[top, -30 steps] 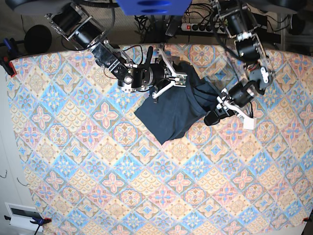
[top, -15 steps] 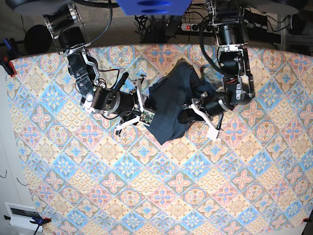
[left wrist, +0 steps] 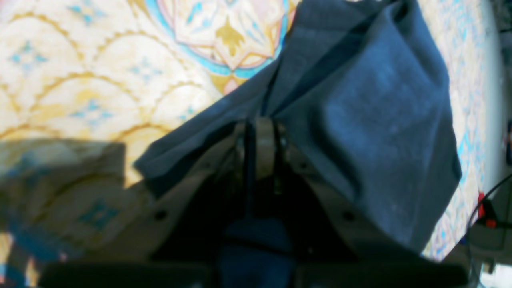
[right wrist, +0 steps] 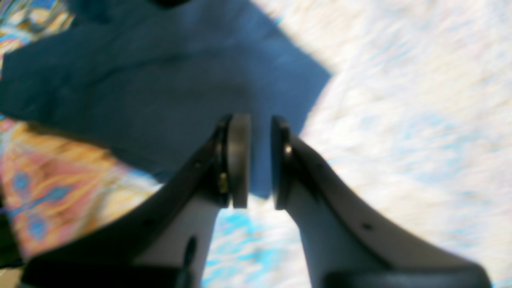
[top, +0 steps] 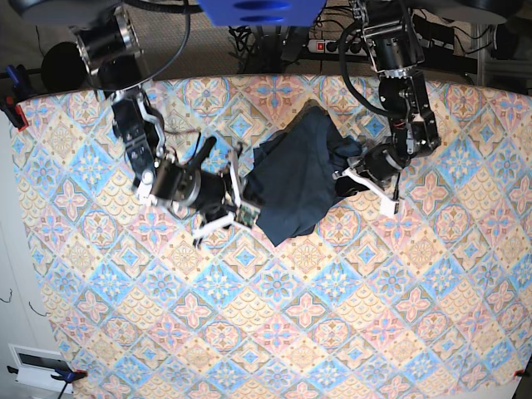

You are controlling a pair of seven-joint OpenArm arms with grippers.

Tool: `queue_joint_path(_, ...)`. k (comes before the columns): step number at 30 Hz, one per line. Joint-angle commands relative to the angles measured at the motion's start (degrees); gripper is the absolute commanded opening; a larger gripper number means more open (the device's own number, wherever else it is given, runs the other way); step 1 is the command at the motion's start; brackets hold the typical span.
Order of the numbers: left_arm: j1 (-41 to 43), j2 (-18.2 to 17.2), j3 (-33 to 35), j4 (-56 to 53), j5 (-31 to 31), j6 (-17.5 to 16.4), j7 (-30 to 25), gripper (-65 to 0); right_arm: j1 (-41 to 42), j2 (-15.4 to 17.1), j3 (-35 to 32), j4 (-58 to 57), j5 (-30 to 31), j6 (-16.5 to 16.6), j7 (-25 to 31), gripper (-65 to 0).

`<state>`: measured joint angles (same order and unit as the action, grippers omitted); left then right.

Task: Layout the t-shirt on the table in an organized manner, then fold the t-shirt properly
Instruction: 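Press the folded bundle with both grippers and tuck loose fabric inward, then grasp the bundle edges with both grippers and square the folded shirt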

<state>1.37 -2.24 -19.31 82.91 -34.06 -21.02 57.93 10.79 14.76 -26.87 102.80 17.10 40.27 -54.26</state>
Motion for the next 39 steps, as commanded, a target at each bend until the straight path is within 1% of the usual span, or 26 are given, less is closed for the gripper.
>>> queue_joint_path(1,0.44,-0.27,-0.95,3.46,-2.99,-0.39,-0.75,-63.5,3.15,-0.04,0.19,0.1,0.87,-0.27,2.0,-56.4)
queue_joint_path(5,5.8,-0.35,-6.23,13.13,-11.78,-0.48,-0.48,-63.5,5.35,-0.3,0.19,-6.32,0.87,-0.27,4.19,-56.4)
queue_joint_path(9,11.51,-0.62,-6.14,20.07,-18.73,-0.74,-0.22,-63.5,8.69,-2.94,0.19,-11.42,0.79,-0.27,4.46,-56.4)
queue_joint_path(11,14.15,-0.62,-4.65,24.03,-20.13,-0.74,1.19,-63.5,10.09,-4.43,0.19,-14.41,0.79,-0.27,4.46,-56.5)
queue_joint_path(13,15.73,-0.62,-2.8,27.28,-20.05,-0.83,3.21,-63.5,11.59,-6.19,0.19,-17.84,0.7,-0.27,4.46,-57.0)
queue_joint_path(16,17.23,-0.7,0.81,28.51,-19.69,-0.83,5.23,-63.5,14.14,-8.13,0.19,-22.41,0.52,-0.27,4.46,-62.1)
queue_joint_path(18,17.32,-1.41,3.18,28.25,-16.71,-0.83,5.5,-63.5,15.46,-9.45,0.19,-25.92,0.44,-0.27,4.46,-64.3)
queue_joint_path(20,17.32,-1.5,6.7,28.25,-13.28,-0.83,5.32,-63.5,16.77,-10.41,0.19,-29.71,0.35,-0.27,4.55,-64.3)
queue_joint_path(24,17.4,-1.58,11.88,27.55,-7.12,-0.83,5.41,-63.5,19.24,-12.87,0.19,-37.27,0.08,-0.27,8.5,-64.3)
queue_joint_path(26,17.4,-1.67,13.73,26.76,-3.43,-0.74,5.41,-63.5,20.47,-14.19,0.19,-41.31,-3.34,-0.27,10.44,-64.3)
queue_joint_path(30,16.79,-1.67,16.1,23.42,3.51,-0.65,4.88,-63.5,20.82,-17.62,0.19,-47.9,-14.07,-0.27,14.74,-64.3)
queue_joint_path(33,14.94,-1.67,15.84,19.72,6.42,-0.65,4.88,-63.5,20.91,-18.24,0.19,-51.6,-20.49,-0.27,16.59,-64.4)
queue_joint_path(34,14.41,-1.85,15.66,18.23,7.21,-0.65,4.88,-63.5,20.91,-18.24,0.19,-52.39,-21.98,-0.27,16.68,-64.4)
queue_joint_path(36,12.92,-3.78,15.93,15.33,7.82,-0.57,4.35,-63.5,20.91,-18.24,-0.25,-53.18,-23.65,-0.27,16.5,-64.4)
queue_joint_path(39,12.13,-5.72,16.01,12.16,7.91,-0.57,0.22,-63.5,20.73,-18.06,-4.2,-51.68,-23.65,-0.27,16.41,-64.6)
